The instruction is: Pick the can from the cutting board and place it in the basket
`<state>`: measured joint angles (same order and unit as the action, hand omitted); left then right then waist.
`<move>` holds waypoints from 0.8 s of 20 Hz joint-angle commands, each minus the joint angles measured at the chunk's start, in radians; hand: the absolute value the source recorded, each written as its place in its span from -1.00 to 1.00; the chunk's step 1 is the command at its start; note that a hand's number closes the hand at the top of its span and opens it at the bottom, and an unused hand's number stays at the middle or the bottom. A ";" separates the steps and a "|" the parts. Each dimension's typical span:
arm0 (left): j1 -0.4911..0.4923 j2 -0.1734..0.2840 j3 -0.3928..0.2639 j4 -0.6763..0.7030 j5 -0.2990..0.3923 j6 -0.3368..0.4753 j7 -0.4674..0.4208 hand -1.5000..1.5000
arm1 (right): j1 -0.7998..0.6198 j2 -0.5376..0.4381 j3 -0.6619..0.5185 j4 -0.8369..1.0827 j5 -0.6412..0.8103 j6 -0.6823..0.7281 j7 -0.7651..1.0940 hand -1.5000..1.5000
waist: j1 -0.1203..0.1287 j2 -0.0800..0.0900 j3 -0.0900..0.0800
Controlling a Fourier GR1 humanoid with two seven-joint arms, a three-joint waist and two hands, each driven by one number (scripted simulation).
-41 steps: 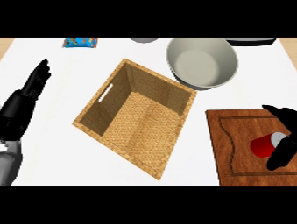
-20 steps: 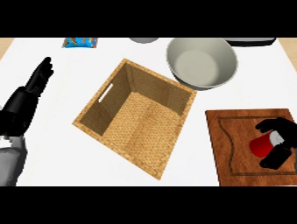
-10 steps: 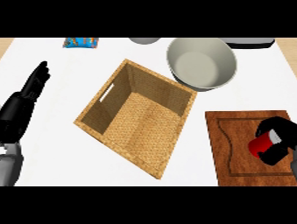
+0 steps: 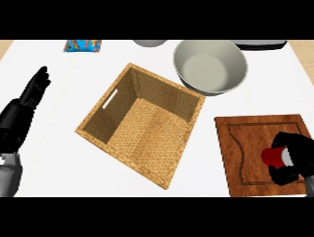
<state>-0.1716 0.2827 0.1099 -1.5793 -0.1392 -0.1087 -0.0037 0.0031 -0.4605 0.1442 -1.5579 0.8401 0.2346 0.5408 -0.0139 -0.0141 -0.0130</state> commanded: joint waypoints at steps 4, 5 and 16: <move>0.006 -0.007 0.020 0.030 0.006 0.005 -0.037 0.00 | 0.287 0.043 0.051 -0.312 0.199 -0.260 0.094 1.00 | -0.018 0.009 0.012; -0.044 0.001 0.015 0.014 0.005 0.002 0.022 0.00 | 0.310 0.021 0.030 -0.386 0.184 -0.276 0.069 1.00 | -0.030 0.006 0.012; -0.031 0.001 0.011 0.001 0.001 -0.005 0.017 0.00 | 0.109 0.154 0.022 -0.935 0.009 -0.281 0.160 1.00 | 0.004 0.009 0.011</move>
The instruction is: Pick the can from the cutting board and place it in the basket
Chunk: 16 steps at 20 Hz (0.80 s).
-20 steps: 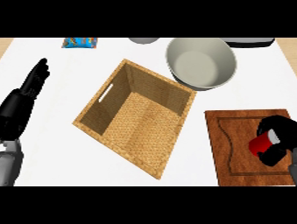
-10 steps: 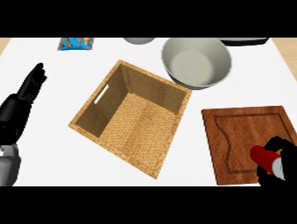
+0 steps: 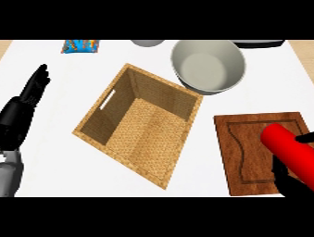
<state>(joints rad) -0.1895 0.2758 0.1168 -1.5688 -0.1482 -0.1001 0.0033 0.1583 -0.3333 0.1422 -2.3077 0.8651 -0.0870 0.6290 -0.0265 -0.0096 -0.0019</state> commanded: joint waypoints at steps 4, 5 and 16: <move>-0.026 -0.015 -0.035 -0.009 -0.021 -0.003 0.009 0.00 | -0.297 0.016 0.068 -0.217 -0.035 0.204 0.240 1.00 | 0.033 0.005 -0.003; -0.004 0.008 -0.002 0.026 -0.003 -0.020 -0.032 0.00 | -0.343 0.027 0.056 -0.192 -0.053 0.206 0.246 1.00 | 0.033 0.007 -0.002; -0.004 -0.030 -0.040 -0.011 -0.018 -0.011 0.011 0.00 | -1.027 0.293 0.119 0.195 -0.080 0.426 0.605 1.00 | 0.049 0.005 -0.002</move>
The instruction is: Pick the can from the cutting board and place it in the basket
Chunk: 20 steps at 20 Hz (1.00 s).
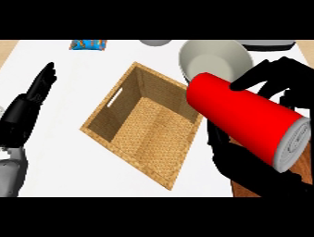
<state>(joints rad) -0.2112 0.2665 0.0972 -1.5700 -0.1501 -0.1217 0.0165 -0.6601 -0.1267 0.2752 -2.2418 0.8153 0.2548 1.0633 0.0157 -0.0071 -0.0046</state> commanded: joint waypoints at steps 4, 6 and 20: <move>-0.074 0.042 0.047 0.054 0.029 -0.030 -0.009 0.00 | -0.317 0.123 -0.011 0.256 -0.054 0.035 0.250 1.00 | -0.003 0.004 0.001; 0.026 0.014 0.020 0.020 0.002 -0.012 -0.052 0.00 | -0.336 0.125 0.024 0.277 -0.074 0.021 0.314 1.00 | 0.005 -0.001 0.001; 0.010 -0.004 0.017 0.013 -0.011 0.011 -0.017 0.00 | -0.422 0.106 0.049 0.611 -0.161 0.160 0.348 1.00 | -0.020 -0.007 0.002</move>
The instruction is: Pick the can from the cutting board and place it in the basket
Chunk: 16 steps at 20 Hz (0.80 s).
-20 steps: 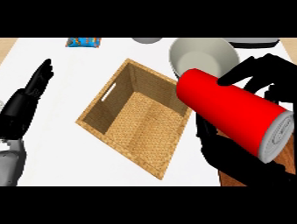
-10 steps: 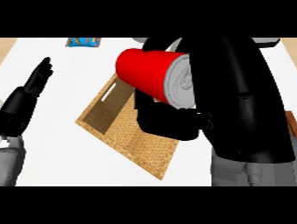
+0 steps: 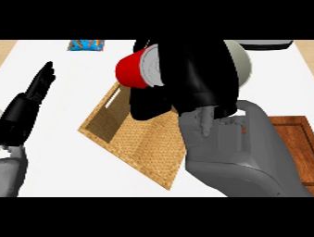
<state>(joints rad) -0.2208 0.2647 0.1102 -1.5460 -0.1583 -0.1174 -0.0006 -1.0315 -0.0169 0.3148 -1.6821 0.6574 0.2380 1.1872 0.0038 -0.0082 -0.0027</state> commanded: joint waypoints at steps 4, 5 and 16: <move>0.009 0.011 0.016 -0.007 0.014 -0.012 0.004 0.00 | -0.052 -0.011 0.038 0.106 0.020 0.221 0.200 1.00 | -0.014 -0.004 0.000; 0.018 0.004 0.007 -0.024 0.004 -0.004 0.018 0.00 | -0.059 -0.030 0.015 0.127 0.006 0.233 0.165 1.00 | -0.009 -0.002 0.001; -0.022 0.011 0.022 0.033 -0.001 -0.007 0.004 0.00 | -0.053 0.016 -0.013 0.085 -0.171 0.143 0.208 -1.00 | -0.010 0.003 0.002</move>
<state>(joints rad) -0.2163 0.2698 0.1256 -1.5446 -0.1573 -0.1211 -0.0046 -1.0542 -0.0185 0.3310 -1.5742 0.5302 0.3494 1.1761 -0.0013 -0.0068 -0.0012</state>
